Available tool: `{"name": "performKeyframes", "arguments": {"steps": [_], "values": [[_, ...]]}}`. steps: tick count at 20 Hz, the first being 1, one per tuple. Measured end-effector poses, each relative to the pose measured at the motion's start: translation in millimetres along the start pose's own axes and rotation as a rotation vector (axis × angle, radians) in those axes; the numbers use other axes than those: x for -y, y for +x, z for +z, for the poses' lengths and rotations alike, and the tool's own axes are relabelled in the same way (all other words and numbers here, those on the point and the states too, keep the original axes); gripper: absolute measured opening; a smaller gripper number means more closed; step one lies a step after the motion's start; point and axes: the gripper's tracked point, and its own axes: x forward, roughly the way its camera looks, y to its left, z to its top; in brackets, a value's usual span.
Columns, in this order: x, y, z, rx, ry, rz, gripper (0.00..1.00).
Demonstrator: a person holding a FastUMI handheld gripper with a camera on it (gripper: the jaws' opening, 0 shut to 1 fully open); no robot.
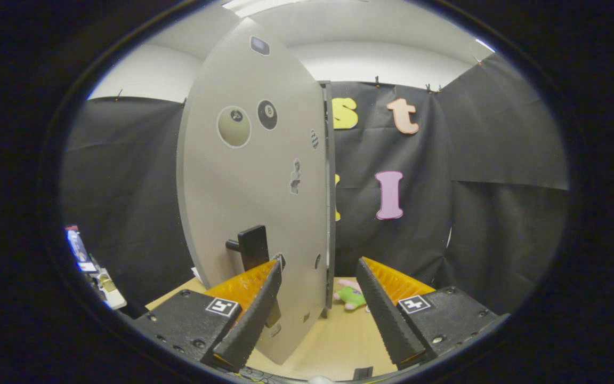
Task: Open the shoe cabinet door, grab the shoes and put them into the shoe cabinet, then close the shoe cabinet door.
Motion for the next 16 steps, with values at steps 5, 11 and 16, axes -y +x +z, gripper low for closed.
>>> {"name": "performKeyframes", "arguments": {"steps": [5,11,16], "values": [[-53.6,22.2,0.1,0.012,0.003,0.009,0.94],[-128.5,66.0,-9.2,-0.013,0.0,0.089,0.97],[-168.2,88.6,-9.4,-0.011,-0.028,0.118,0.98]]}}
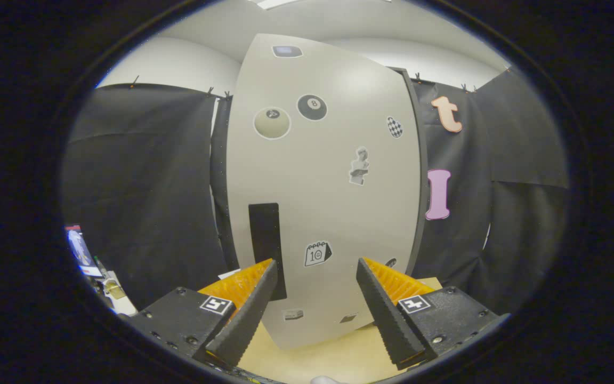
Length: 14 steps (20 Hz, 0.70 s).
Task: Open the shoe cabinet door, grab the shoes and put them into the shoe cabinet, then close the shoe cabinet door.
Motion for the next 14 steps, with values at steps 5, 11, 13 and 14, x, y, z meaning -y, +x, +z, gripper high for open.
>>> {"name": "performKeyframes", "arguments": {"steps": [5,11,13,14], "values": [[-4.2,2.9,2.3,-0.002,-0.007,-0.001,0.98],[12.4,-16.5,8.6,-0.021,0.021,-0.041,0.98],[16.5,-29.4,20.7,-0.004,0.032,-0.053,0.98],[20.3,-35.7,27.0,0.003,0.031,-0.063,0.98]]}}
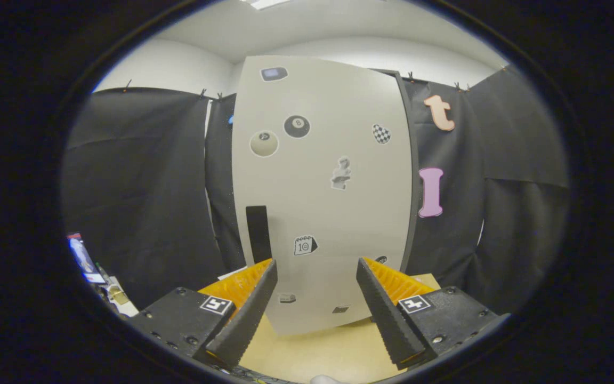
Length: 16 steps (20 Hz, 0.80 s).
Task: Open the shoe cabinet door, grab the shoes and put them into the shoe cabinet, then close the shoe cabinet door.
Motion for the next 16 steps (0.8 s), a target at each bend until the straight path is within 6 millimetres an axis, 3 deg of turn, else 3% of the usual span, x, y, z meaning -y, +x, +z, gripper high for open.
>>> {"name": "performKeyframes", "arguments": {"steps": [6,16], "values": [[27.8,-44.4,30.0,0.046,-0.021,-0.065,0.98],[66.4,-87.3,36.1,0.039,-0.025,-0.185,0.98]]}}
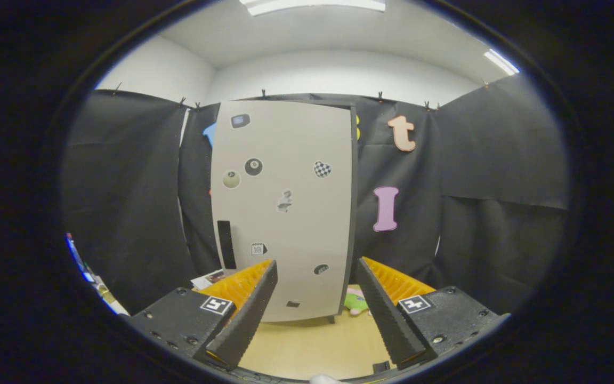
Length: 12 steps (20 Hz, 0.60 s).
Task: Open the shoe cabinet door, grab the shoes and put them into the shoe cabinet, then close the shoe cabinet door.
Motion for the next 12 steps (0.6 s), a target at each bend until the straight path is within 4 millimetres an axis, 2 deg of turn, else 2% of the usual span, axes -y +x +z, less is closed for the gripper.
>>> {"name": "performKeyframes", "arguments": {"steps": [3,12], "values": [[3.8,-5.3,-1.8,-0.006,0.03,-0.029,0.98],[-15.9,-13.1,5.4,0.018,0.007,0.0,0.98]]}}
